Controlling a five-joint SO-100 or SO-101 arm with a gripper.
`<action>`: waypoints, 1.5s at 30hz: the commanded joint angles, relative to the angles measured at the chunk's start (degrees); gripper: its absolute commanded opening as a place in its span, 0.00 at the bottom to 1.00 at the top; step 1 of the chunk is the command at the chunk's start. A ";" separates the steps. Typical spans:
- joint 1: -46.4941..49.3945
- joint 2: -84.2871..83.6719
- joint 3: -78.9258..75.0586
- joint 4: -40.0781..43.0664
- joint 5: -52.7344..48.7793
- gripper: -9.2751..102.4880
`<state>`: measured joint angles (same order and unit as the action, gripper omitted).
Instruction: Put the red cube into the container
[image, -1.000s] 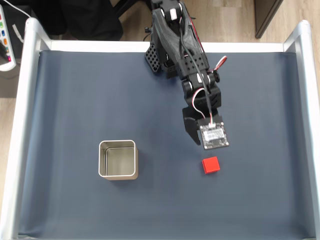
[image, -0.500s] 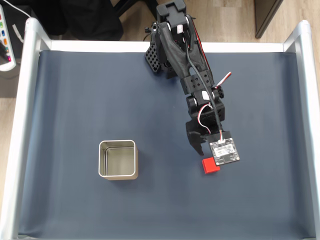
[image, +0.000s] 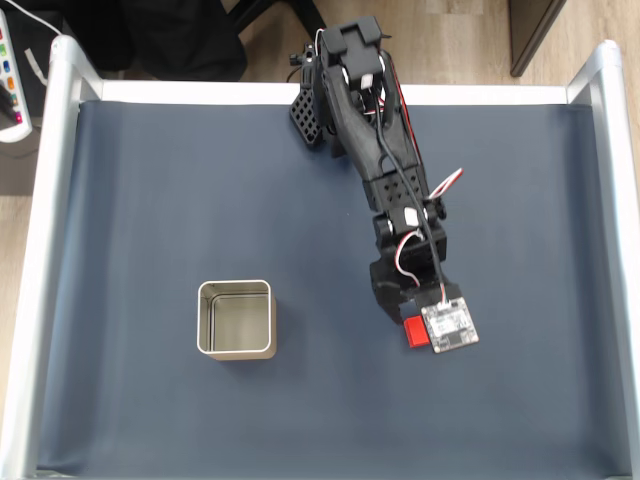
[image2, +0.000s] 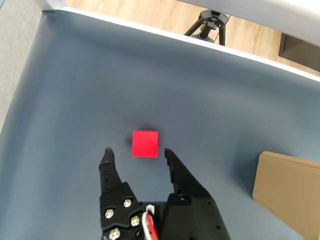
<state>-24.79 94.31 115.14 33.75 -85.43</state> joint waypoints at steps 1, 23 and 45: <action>0.70 -0.53 -3.78 -0.88 -0.18 0.40; 0.70 -3.60 -3.87 -1.93 -1.41 0.39; 0.44 -3.52 -1.41 -3.34 -1.93 0.15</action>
<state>-24.70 90.18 114.08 31.20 -87.89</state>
